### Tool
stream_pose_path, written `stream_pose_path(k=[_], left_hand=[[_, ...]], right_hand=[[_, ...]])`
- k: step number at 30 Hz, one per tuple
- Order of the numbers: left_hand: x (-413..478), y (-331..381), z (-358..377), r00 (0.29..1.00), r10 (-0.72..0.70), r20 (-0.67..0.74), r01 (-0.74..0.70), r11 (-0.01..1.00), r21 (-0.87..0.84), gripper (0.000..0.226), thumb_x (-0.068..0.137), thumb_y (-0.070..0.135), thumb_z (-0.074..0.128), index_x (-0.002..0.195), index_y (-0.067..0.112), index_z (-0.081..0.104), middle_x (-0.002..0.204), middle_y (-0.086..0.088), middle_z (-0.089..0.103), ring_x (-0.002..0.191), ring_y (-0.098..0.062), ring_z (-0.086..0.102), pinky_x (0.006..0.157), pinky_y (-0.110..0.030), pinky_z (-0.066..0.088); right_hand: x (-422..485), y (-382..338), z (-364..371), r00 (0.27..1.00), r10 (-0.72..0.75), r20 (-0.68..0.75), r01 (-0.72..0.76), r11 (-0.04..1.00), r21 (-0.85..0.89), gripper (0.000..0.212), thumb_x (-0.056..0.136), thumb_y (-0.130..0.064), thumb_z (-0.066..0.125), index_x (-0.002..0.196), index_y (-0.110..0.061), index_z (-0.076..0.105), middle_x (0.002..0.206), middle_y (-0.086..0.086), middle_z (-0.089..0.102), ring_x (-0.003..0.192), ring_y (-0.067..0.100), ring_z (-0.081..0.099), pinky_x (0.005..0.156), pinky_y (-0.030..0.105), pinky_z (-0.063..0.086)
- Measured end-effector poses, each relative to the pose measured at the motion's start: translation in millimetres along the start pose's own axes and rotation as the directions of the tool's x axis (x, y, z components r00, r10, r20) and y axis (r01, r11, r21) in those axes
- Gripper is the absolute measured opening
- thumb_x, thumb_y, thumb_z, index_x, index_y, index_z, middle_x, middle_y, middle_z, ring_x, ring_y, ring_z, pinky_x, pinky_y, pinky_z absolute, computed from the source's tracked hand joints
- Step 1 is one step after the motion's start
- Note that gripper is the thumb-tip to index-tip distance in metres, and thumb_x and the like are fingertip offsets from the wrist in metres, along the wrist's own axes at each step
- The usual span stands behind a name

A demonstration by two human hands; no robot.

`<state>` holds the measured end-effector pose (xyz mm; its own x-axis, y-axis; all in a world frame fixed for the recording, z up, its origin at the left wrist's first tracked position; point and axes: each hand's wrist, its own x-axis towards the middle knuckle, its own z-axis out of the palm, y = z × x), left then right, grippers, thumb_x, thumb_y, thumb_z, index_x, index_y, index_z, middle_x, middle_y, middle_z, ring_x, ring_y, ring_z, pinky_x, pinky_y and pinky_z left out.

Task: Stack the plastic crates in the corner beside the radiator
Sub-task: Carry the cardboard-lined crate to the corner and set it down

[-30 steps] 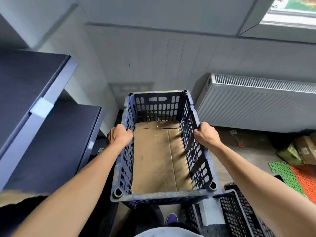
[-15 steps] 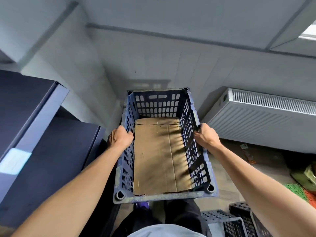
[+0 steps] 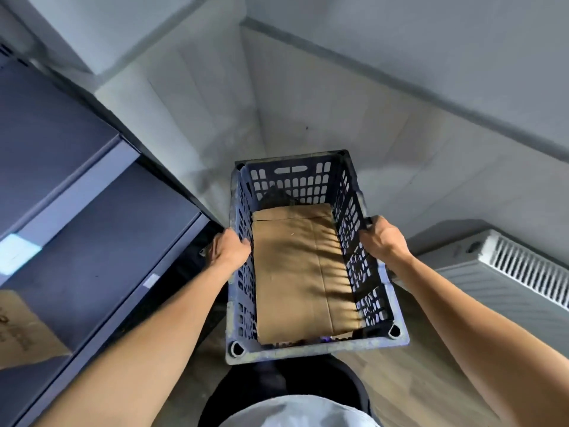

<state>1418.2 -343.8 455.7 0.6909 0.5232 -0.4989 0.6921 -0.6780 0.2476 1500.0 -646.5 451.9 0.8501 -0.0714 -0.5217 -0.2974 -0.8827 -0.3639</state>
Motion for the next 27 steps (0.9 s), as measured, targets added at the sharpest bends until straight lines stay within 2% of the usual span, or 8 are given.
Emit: stream_pose_path(k=[2, 6, 10, 15, 18, 23, 25, 27], left_hand=[[4, 1, 5, 1.000, -0.028, 0.007, 0.028, 0.999, -0.017, 0.022, 0.092, 0.030, 0.055, 0.096, 0.008, 0.056, 0.097, -0.012, 0.064, 0.086, -0.030, 0.061, 0.067, -0.032, 0.044], [20, -2, 19, 0.996, -0.077, 0.046, 0.079, 0.996, -0.035, 0.029, 0.092, 0.032, 0.054, 0.106, 0.007, 0.056, 0.106, -0.014, 0.063, 0.097, -0.032, 0.061, 0.073, -0.034, 0.045], [41, 1, 31, 0.992, -0.077, 0.102, 0.084, 0.994, -0.067, 0.032, 0.092, 0.030, 0.056, 0.104, 0.001, 0.059, 0.101, -0.020, 0.067, 0.092, -0.035, 0.065, 0.070, -0.035, 0.049], [69, 1, 47, 0.988, -0.089, 0.124, 0.097, 0.993, -0.066, 0.029, 0.089, 0.036, 0.056, 0.102, 0.009, 0.054, 0.098, -0.015, 0.066, 0.089, -0.035, 0.065, 0.079, -0.043, 0.055], [78, 1, 54, 0.985, -0.112, 0.133, 0.121, 0.991, -0.061, 0.030, 0.089, 0.036, 0.055, 0.103, 0.009, 0.052, 0.099, -0.015, 0.065, 0.091, -0.035, 0.064, 0.079, -0.042, 0.055], [80, 1, 68, 0.969, -0.192, 0.154, 0.203, 0.977, -0.059, 0.033, 0.091, 0.036, 0.055, 0.107, 0.007, 0.052, 0.102, -0.017, 0.064, 0.091, -0.035, 0.063, 0.069, -0.035, 0.051], [78, 3, 75, 0.959, -0.231, 0.165, 0.248, 0.964, -0.094, 0.032, 0.092, 0.034, 0.056, 0.106, 0.005, 0.053, 0.098, -0.019, 0.066, 0.082, -0.035, 0.066, 0.060, -0.033, 0.050], [72, 7, 82, 0.951, -0.256, 0.175, 0.282, 0.949, -0.142, 0.030, 0.093, 0.032, 0.056, 0.103, 0.003, 0.055, 0.091, -0.019, 0.068, 0.074, -0.032, 0.067, 0.054, -0.031, 0.049]], right_hand=[[13, -4, -3, 1.000, -0.024, 0.017, 0.024, 1.000, -0.006, 0.034, 0.088, -0.026, 0.048, 0.115, -0.006, 0.053, 0.112, 0.022, 0.065, 0.095, 0.039, 0.062, 0.081, 0.040, 0.051], [32, -13, -1, 0.998, -0.048, 0.042, 0.050, 0.998, -0.030, 0.031, 0.086, -0.027, 0.051, 0.112, -0.009, 0.053, 0.102, 0.016, 0.066, 0.086, 0.036, 0.061, 0.071, 0.036, 0.048], [42, -18, -1, 0.998, -0.046, 0.036, 0.047, 0.998, -0.048, 0.033, 0.088, -0.028, 0.052, 0.116, -0.012, 0.052, 0.099, 0.012, 0.064, 0.081, 0.034, 0.059, 0.067, 0.035, 0.044], [66, -24, 5, 0.999, -0.031, 0.041, 0.034, 0.996, -0.085, 0.038, 0.090, -0.028, 0.055, 0.124, -0.011, 0.049, 0.103, 0.014, 0.063, 0.082, 0.032, 0.058, 0.067, 0.036, 0.045], [80, -28, 10, 0.997, -0.051, 0.052, 0.055, 0.995, -0.088, 0.038, 0.092, -0.028, 0.055, 0.125, -0.011, 0.048, 0.103, 0.014, 0.064, 0.082, 0.032, 0.060, 0.068, 0.037, 0.047], [100, -31, 17, 0.989, -0.085, 0.123, 0.097, 0.990, -0.101, 0.040, 0.090, -0.032, 0.057, 0.127, -0.019, 0.047, 0.105, 0.013, 0.063, 0.088, 0.035, 0.063, 0.076, 0.045, 0.055], [111, -29, 20, 0.982, -0.084, 0.170, 0.105, 0.988, -0.117, 0.039, 0.089, -0.034, 0.057, 0.123, -0.019, 0.048, 0.102, 0.011, 0.064, 0.087, 0.035, 0.064, 0.074, 0.043, 0.055], [126, -24, 23, 0.974, -0.100, 0.202, 0.131, 0.980, -0.147, 0.036, 0.083, -0.039, 0.054, 0.113, -0.019, 0.051, 0.096, 0.008, 0.066, 0.080, 0.033, 0.065, 0.066, 0.039, 0.054]])
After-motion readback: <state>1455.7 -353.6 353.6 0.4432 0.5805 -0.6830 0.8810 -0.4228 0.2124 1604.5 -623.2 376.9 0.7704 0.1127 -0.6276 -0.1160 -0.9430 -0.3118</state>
